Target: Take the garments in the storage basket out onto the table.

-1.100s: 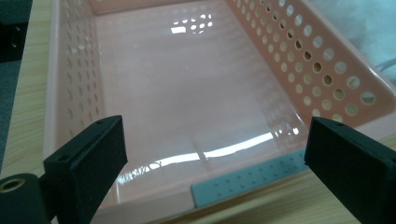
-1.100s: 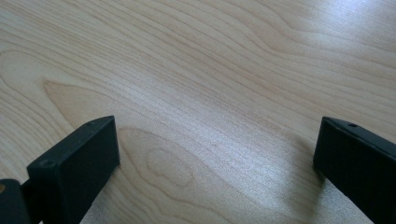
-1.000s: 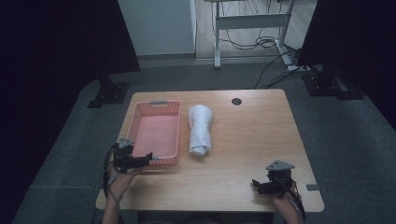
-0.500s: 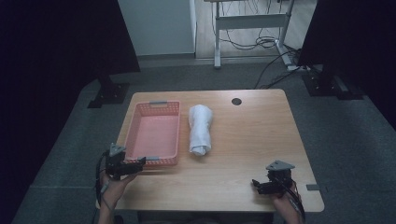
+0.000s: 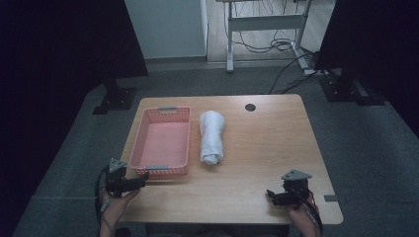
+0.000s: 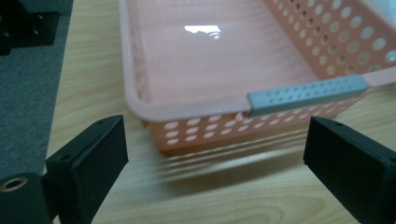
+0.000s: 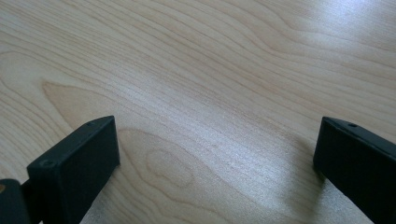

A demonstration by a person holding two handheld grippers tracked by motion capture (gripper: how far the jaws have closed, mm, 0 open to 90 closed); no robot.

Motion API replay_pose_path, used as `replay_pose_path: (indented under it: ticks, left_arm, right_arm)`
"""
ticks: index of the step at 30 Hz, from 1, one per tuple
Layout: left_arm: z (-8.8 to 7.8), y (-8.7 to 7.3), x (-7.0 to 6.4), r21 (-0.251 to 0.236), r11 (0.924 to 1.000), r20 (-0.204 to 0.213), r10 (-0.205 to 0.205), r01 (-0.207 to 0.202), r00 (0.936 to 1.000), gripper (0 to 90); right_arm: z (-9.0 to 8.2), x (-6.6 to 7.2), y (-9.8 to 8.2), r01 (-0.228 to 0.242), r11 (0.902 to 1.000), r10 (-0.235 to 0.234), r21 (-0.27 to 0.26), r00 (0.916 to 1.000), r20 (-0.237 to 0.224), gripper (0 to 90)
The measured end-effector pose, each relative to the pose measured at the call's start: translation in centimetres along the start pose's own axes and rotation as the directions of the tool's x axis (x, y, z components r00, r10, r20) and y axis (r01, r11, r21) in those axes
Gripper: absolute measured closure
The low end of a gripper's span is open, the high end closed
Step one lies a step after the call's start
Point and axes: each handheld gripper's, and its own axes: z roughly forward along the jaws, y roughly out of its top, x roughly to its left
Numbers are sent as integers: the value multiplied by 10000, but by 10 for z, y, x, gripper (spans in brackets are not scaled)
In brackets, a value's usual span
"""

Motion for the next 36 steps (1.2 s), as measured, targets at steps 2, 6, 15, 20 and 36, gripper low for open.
replay_pose_path:
  ticks: [2, 6, 15, 20, 36]
  left_arm:
    - [-1, -4, 2, 4, 10000, -46, -78, 78, 10000, 59]
    - [-3, -10, 6, 32, 9999, -75, -156, 156, 9999, 59]
    - [-3, -27, 12, 104, 9986, -220, -510, 512, 9985, 58]
    - [1, -35, 13, 265, 9979, -277, -584, 592, 9979, 59]
    - [17, -51, 11, 870, 9943, -255, -597, 617, 9979, 58]
  right_arm:
    - [0, 0, 0, -5, 10000, 5, -8, 10000, 1, 0]
    - [0, 0, 0, -2, 10000, 2, 0, 10000, 2, 0]
    - [0, 0, 0, -21, 10000, 21, -2, 10000, 17, 0]
    - [0, 0, 0, -23, 10000, 23, -1, 10000, 19, 0]
    - [0, 0, 0, -17, 10000, 17, -3, 10000, 17, 0]
